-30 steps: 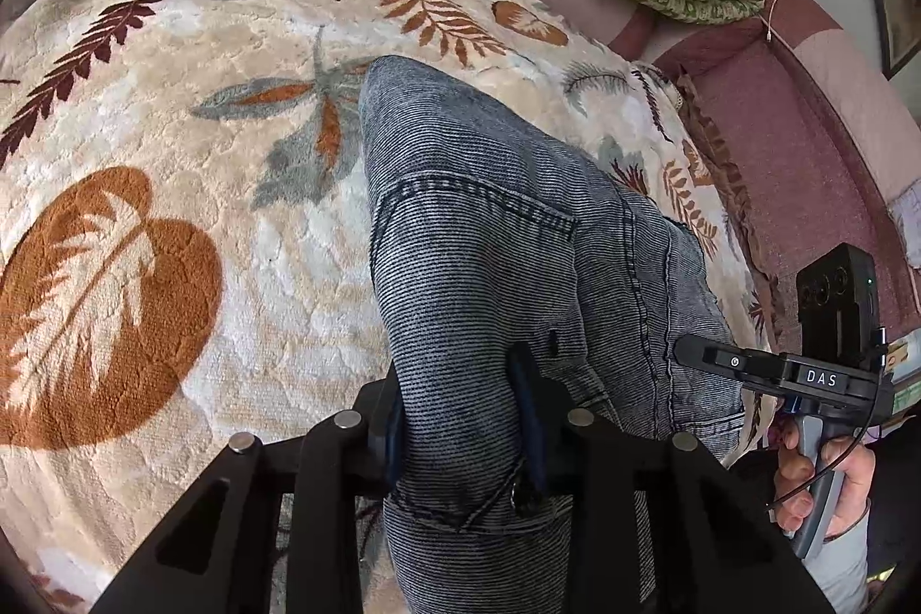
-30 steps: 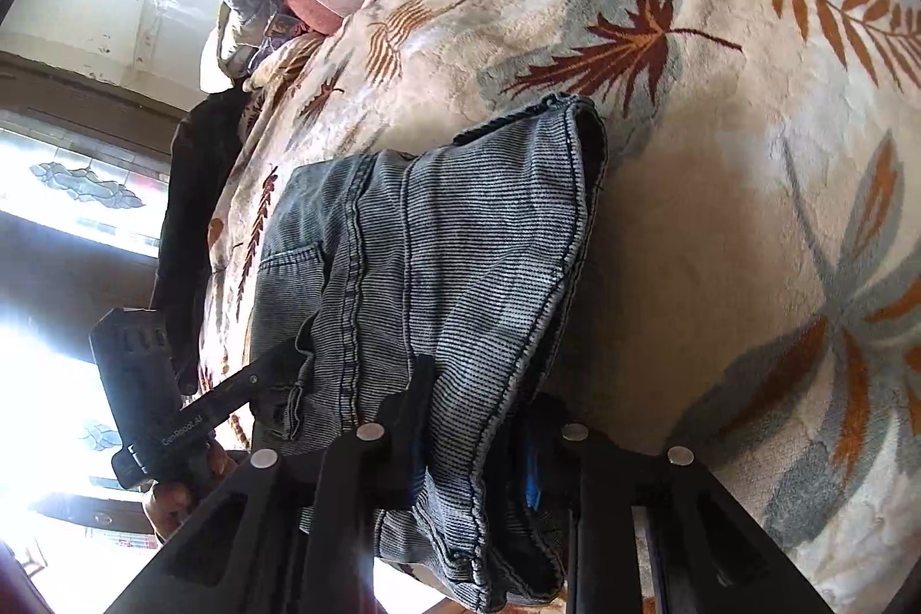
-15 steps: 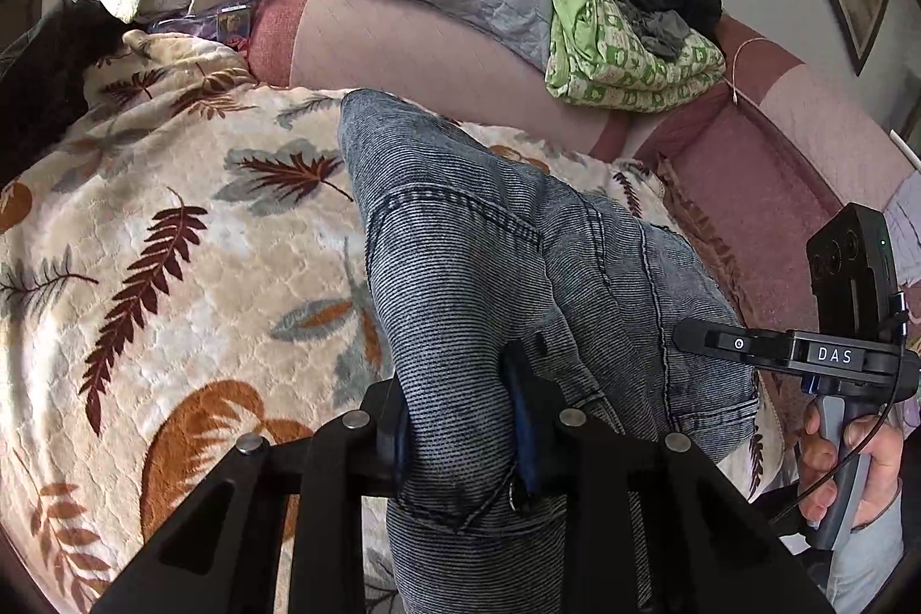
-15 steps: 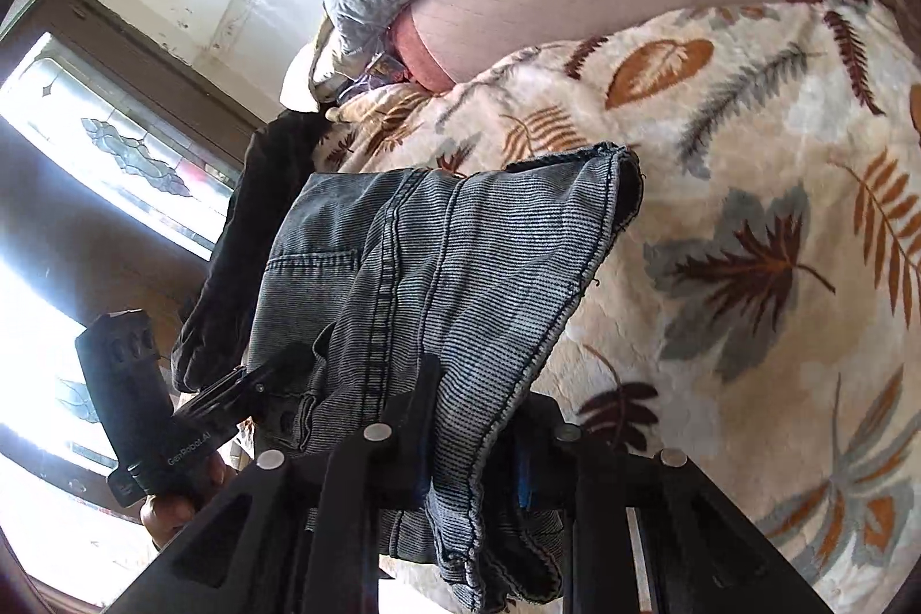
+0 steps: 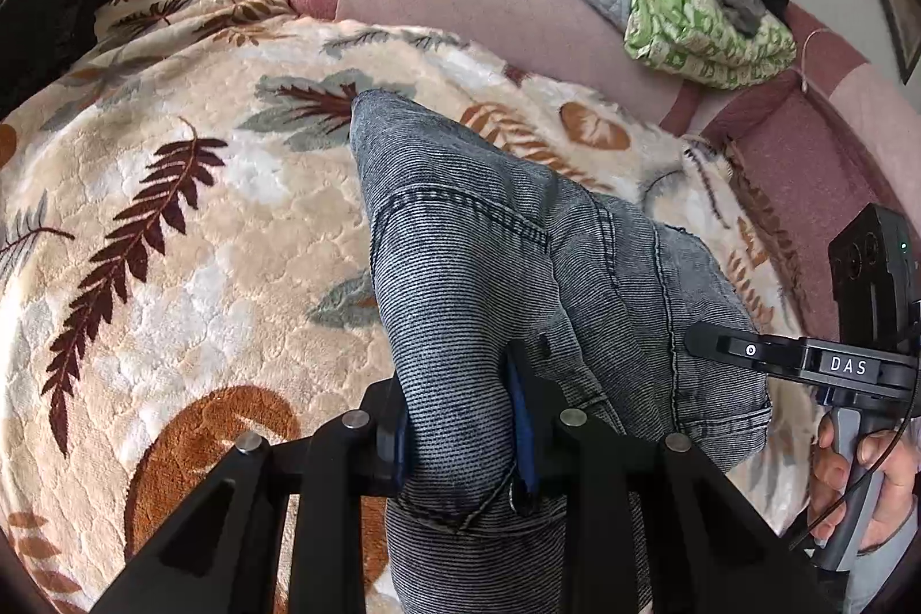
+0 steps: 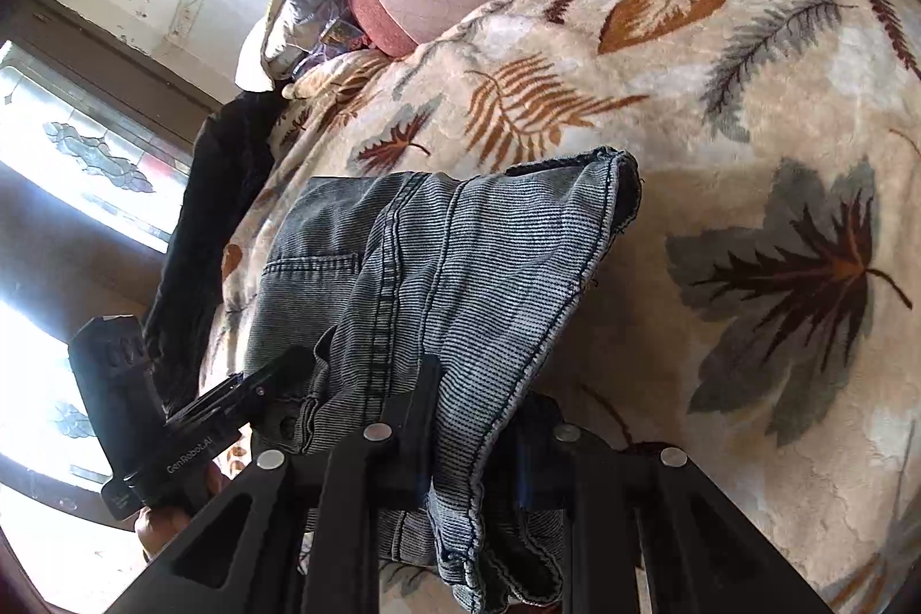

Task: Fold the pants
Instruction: 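Open the left tool and withdraw both tools from the folded jeans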

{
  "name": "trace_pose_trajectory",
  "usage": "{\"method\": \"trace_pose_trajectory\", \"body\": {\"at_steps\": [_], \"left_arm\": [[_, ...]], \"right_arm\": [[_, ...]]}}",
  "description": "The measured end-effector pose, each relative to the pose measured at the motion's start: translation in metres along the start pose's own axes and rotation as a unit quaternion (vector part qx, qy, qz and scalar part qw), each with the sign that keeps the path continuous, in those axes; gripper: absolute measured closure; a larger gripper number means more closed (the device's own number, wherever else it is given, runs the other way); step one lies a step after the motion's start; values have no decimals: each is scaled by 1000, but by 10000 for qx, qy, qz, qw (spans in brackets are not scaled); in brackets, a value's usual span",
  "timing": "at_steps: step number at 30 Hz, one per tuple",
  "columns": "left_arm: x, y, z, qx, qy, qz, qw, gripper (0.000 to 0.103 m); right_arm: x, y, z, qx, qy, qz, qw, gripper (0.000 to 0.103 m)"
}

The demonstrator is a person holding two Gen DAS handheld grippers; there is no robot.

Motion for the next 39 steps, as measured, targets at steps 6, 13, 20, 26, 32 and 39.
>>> {"method": "trace_pose_trajectory", "body": {"at_steps": [6, 13, 20, 26, 32, 39], "left_arm": [[-5, 17, -13, 448, 163, 125, 9988, 45], [-32, 73, -9, 1250, -281, 1063, 9860, 31], [-55, 47, 2, 1631, -664, 706, 9818, 31], [-59, 106, 5, 1661, -535, 1317, 9758, 30], [-79, 130, 10, 1615, -391, 1370, 9765, 27], [-96, 146, 14, 1558, -217, 1354, 9782, 27]], "right_arm": [[-9, 3, 18, -495, -208, -8, 9986, 61], [-47, 47, -31, -1324, 905, 608, 9852, 39], [-83, 11, -2, -1806, 701, -73, 9810, 39], [-97, 63, -39, -1676, 939, 717, 9787, 29], [-131, 89, -65, -1773, 1182, 1145, 9703, 24], [-153, 99, -82, -2104, 1460, 1332, 9574, 19]]}}
Point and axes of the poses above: each gripper's, at about its wrist camera, not at the fingertips, and y roughly against the way its jaws point, z to its right, x to its top, the point moved 4 cm from there along -y, roughly the way its jaws point, and after that the axes turned 11 degrees about x, right-handed, at the moved point
